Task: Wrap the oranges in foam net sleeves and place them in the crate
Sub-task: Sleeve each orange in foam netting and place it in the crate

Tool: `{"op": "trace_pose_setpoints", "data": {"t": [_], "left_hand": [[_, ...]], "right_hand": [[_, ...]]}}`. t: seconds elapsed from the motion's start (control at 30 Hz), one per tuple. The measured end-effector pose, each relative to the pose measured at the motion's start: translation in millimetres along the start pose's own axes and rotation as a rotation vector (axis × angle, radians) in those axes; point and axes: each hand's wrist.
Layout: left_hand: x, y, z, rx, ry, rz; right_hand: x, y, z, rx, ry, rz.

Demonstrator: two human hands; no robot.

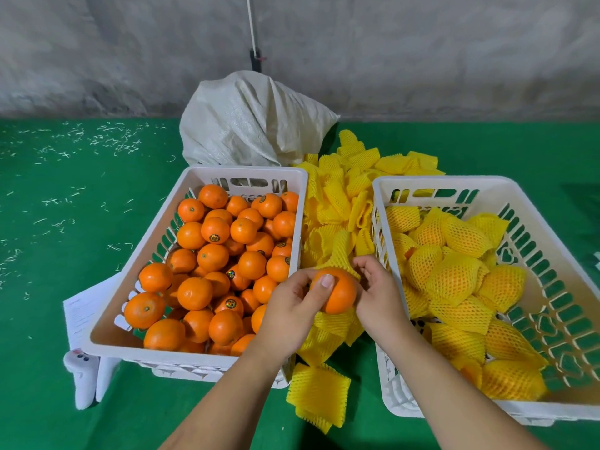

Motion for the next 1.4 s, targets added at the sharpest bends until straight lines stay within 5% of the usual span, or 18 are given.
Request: {"op": "trace_pose_setpoints", "data": {"t": [0.3, 0.4, 0.57, 0.7, 0.83, 0.9, 1.1, 1.2, 1.4], "left_hand": [[13.0, 8.7, 6.4, -0.302, -0.139, 0.051], [13.7, 8.6, 4.0, -0.239, 0.029, 0.114], [20.7, 1.0, 2.5, 0.121, 0.454, 0.221], [22.0, 0.3, 6.2, -0.019, 0.394, 0.219], [20.9, 7.5, 6.9, -0.288, -0.049, 0.027], [19.3, 12.1, 6.8, -0.384, -0.074, -0.034], [18.7, 4.4, 5.3, -0.123, 0.271, 0.130], [18.7, 3.7, 3.5, -0.153, 0.477, 0.193], [12.0, 8.1, 10.8, -0.210, 0.268, 0.095]], "right_hand": [[2.0, -6.6, 1.6, 0.009, 0.014, -0.095], [2.3, -8.9, 1.7, 0.020, 0.031, -0.145], [-0.1, -4.4, -1.8, -0.067, -0.005, -0.160], [1.3, -6.5, -4.1, -0.061, -0.019, -0.215], [7.2, -17.5, 0.7, -0.010, -0.136, -0.503], [6.5, -21.8, 6.4, 0.041, -0.168, -0.572], [5.5, -15.4, 1.2, -0.024, -0.094, -0.382], [6.9, -14.7, 0.6, -0.067, -0.092, -0.404], [10.9, -18.9, -0.6, -0.172, -0.114, -0.623]]}}
Point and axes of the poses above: each hand's wrist, its own y-axis towards the middle knuckle, its own z-axis out of the palm, x = y × z, and after that the axes turned 11 degrees about y, right-handed
